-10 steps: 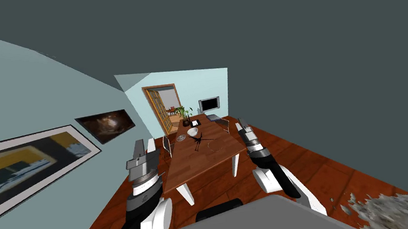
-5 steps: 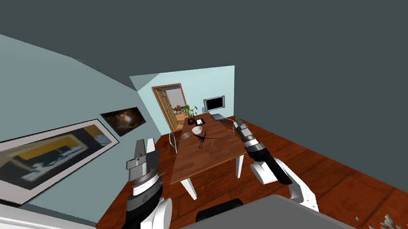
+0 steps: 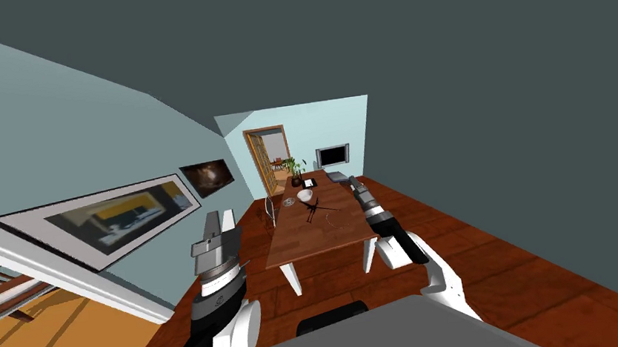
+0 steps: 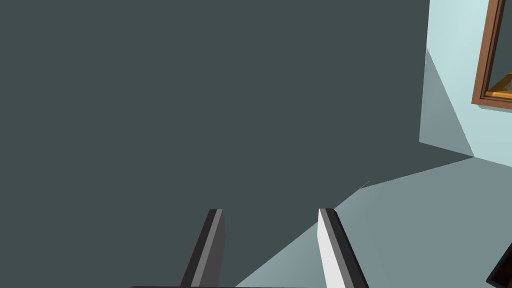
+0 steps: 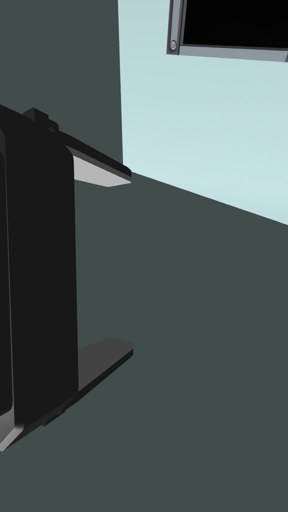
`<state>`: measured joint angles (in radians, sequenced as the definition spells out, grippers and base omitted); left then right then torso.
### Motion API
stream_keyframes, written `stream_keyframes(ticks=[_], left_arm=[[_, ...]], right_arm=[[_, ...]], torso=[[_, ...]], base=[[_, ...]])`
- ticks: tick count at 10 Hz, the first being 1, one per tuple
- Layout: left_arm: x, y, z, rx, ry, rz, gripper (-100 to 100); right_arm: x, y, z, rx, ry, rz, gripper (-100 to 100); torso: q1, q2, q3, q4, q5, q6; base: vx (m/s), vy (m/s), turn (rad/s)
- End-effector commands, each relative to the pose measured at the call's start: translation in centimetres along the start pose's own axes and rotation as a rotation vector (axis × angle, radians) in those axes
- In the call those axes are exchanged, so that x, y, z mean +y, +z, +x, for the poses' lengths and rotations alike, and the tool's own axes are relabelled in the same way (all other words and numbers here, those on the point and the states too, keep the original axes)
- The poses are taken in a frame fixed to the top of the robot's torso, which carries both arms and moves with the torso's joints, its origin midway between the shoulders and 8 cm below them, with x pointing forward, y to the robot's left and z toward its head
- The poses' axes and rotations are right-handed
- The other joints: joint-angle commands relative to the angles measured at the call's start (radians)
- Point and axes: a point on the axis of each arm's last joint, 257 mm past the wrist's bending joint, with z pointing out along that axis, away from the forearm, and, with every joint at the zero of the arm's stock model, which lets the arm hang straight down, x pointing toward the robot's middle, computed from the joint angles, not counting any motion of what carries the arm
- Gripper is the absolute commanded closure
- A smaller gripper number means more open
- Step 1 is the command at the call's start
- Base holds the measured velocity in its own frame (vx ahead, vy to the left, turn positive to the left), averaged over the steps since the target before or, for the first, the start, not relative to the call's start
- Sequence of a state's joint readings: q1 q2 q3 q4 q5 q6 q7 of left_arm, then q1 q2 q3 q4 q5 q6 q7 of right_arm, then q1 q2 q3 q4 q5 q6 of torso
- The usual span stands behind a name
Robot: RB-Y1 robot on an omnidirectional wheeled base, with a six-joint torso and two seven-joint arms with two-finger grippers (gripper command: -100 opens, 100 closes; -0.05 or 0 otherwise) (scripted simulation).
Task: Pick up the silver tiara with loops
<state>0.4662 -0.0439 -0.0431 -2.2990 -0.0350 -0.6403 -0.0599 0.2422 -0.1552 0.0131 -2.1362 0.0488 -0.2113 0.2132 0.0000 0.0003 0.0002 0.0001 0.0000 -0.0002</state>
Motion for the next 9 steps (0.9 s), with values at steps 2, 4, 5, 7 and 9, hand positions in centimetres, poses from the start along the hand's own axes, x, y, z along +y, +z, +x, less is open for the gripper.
stream_keyframes(ticks=[2,4,5,7,9], left_arm=[[0.0,0.0,0.0,0.0,0.0,0.0,0],[0.0,0.0,0.0,0.0,0.0,0.0,0],[0.0,0.0,0.0,0.0,0.0,0.0,0],[0.0,0.0,0.0,0.0,0.0,0.0,0],[0.0,0.0,0.0,0.0,0.0,0.0,0]], right_arm=[[-1.6,1.0,0.7,0.026,-0.024,0.051,-100],[-2.7,1.6,1.3,0.046,-0.04,0.084,-100],[-3.6,2.3,2.0,0.066,-0.057,0.109,-100],[-5.0,2.8,2.8,0.093,-0.075,0.151,-100],[-6.6,3.2,3.7,0.124,-0.096,0.199,-100]], torso=[[0.0,0.0,0.0,0.0,0.0,0.0],[0.0,0.0,0.0,0.0,0.0,0.0],[0.0,0.0,0.0,0.0,0.0,0.001],[0.0,0.0,0.0,0.0,0.0,0.001],[0.0,0.0,0.0,0.0,0.0,0.0]], base=[[-0.017,-0.004,0.224],[-0.013,-0.005,0.146],[-0.014,0.001,0.18],[-0.012,-0.002,0.177],[-0.014,-0.005,0.222]])
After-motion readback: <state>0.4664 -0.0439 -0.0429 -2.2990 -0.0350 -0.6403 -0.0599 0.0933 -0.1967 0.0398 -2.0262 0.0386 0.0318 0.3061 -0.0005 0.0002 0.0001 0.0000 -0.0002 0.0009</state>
